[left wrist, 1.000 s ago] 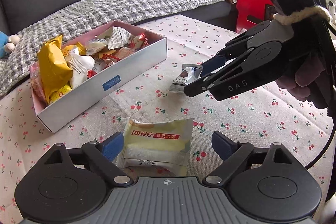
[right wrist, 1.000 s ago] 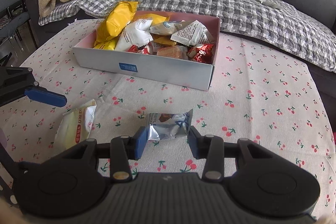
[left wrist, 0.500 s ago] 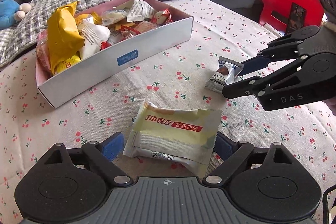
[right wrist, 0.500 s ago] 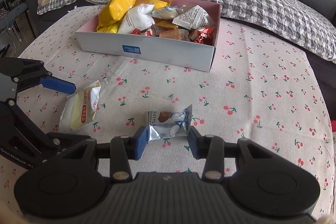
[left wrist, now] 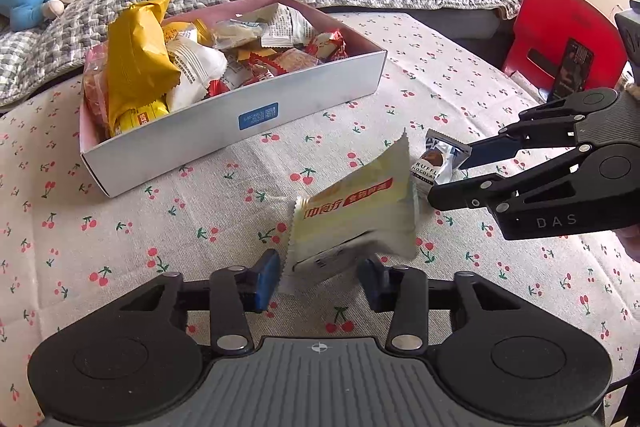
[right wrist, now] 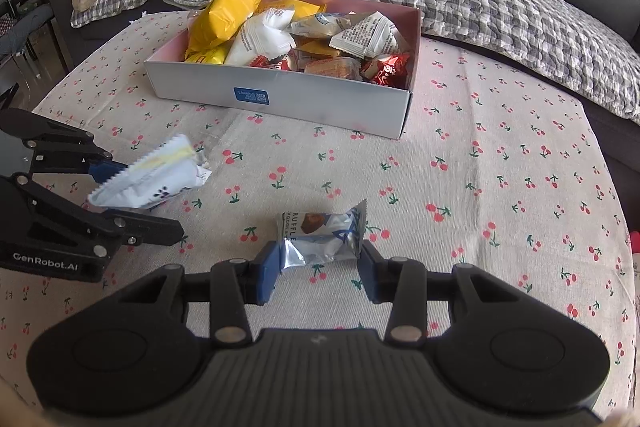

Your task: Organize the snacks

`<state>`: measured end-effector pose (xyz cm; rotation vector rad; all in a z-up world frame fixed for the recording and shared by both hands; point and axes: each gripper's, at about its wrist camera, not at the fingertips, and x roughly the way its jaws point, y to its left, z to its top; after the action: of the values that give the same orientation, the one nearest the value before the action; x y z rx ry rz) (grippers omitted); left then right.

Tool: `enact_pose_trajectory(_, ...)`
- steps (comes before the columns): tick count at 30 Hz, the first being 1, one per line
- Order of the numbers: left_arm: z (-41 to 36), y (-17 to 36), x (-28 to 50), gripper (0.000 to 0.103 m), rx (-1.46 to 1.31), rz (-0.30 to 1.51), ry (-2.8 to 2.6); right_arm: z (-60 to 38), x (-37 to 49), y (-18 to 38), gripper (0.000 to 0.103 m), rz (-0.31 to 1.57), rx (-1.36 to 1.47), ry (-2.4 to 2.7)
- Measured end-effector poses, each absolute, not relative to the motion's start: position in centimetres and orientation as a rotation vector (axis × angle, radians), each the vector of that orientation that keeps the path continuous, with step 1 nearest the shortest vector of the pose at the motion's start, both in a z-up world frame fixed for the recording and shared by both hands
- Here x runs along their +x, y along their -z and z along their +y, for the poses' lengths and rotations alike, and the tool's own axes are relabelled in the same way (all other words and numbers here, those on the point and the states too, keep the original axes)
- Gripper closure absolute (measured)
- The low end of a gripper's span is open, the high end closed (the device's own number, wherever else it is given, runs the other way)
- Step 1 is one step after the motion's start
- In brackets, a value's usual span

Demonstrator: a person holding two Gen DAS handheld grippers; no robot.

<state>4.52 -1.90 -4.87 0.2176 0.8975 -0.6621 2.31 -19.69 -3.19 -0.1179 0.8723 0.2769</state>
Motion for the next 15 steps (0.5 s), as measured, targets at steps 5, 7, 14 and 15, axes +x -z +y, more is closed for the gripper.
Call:
enact_pose_trajectory(5, -1.96, 4.73, 4.34, 0.086, 0.235, 0.872, 0.639, -19.69, 2.36, 3.06, 0.065, 0.865, -0.118, -0.277)
enact_pose_trajectory(7, -1.93, 4.72, 4.3, 0.089, 0.236, 0.866, 0.633, -19.67, 2.37, 3.09, 0.065, 0.865, -0.12, -0.277)
enact_pose_trajectory(14, -1.8, 4.68, 4.29, 0.093, 0.232, 0.847, 0.619, -19.78, 2.3, 2.79, 0.068, 0.848, -0.113, -0.275)
enact_pose_trajectory(15, -1.81, 4.66, 4.25, 0.093, 0.234, 0.843, 0.618, -19.83, 2.31, 2.72, 0.068, 0.846, -0.111, -0.275)
